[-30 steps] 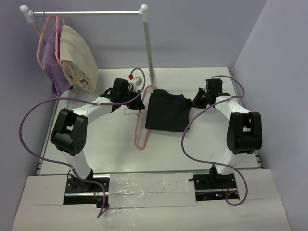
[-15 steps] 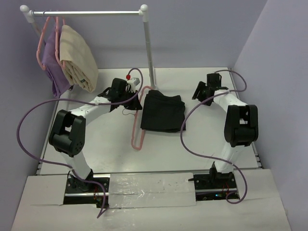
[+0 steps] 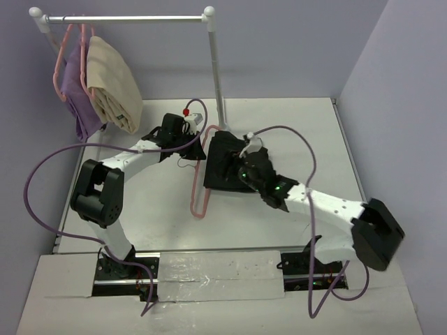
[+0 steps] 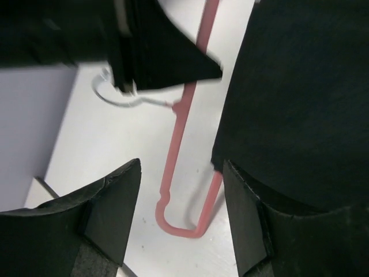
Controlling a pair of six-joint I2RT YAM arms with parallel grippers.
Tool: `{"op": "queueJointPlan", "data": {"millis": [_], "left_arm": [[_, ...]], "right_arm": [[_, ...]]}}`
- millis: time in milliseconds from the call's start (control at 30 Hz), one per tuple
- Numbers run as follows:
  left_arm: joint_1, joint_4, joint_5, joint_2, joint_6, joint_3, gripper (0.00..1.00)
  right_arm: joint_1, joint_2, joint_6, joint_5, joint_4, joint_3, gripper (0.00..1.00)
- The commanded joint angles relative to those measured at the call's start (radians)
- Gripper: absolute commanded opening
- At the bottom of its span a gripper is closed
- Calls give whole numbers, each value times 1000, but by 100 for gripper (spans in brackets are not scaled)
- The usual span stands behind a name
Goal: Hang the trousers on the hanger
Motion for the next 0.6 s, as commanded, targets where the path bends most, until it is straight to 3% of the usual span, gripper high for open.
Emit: {"op": "queueJointPlan", "data": {"millis": [0,133,433,567], "left_arm": [[4,-11,-43,-28,54,25,0],[4,-7,-43,-31,52,28,0],[6,-10,-44,-26,54,32,0],[4,-13,-50,-32,57,29,0]], "right_arm": [[88,151,83,80,92,84,65],[136,287,108,28,118,132,59],[158,492,164,20,167,215,58],[155,561,200,49,99,273,56]]}}
